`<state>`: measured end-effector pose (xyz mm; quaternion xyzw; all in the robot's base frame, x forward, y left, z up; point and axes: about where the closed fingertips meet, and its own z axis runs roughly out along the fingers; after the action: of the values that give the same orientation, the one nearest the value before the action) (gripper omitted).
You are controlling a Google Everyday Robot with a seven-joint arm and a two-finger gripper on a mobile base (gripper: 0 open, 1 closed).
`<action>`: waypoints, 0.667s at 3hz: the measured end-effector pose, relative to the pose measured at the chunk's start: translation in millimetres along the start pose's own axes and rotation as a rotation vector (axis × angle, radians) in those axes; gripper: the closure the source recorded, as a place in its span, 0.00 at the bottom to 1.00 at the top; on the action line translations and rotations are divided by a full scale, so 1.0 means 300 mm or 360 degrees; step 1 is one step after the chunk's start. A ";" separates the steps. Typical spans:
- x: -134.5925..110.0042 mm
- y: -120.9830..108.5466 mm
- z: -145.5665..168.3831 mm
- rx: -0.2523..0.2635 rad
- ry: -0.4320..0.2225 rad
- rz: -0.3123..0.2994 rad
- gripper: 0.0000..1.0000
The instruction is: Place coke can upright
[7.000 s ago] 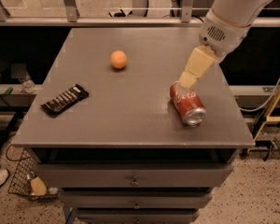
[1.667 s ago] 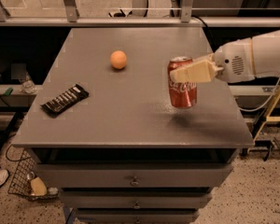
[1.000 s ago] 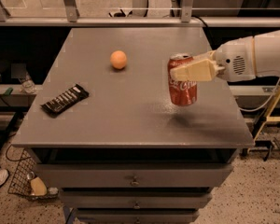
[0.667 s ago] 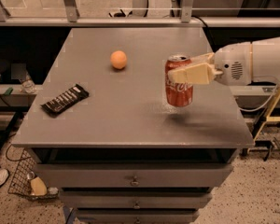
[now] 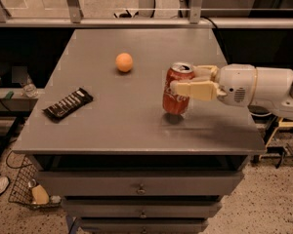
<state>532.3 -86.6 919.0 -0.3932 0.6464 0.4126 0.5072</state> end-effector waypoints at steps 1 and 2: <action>0.020 0.000 0.004 0.0009 -0.0064 -0.0081 1.00; 0.041 0.008 0.011 0.0039 -0.0069 -0.0172 1.00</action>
Offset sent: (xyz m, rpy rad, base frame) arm -0.0064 0.0004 -0.0217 -0.0358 -0.1874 -0.0397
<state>529.0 -83.9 906.7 -0.4121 0.6182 0.3851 0.5475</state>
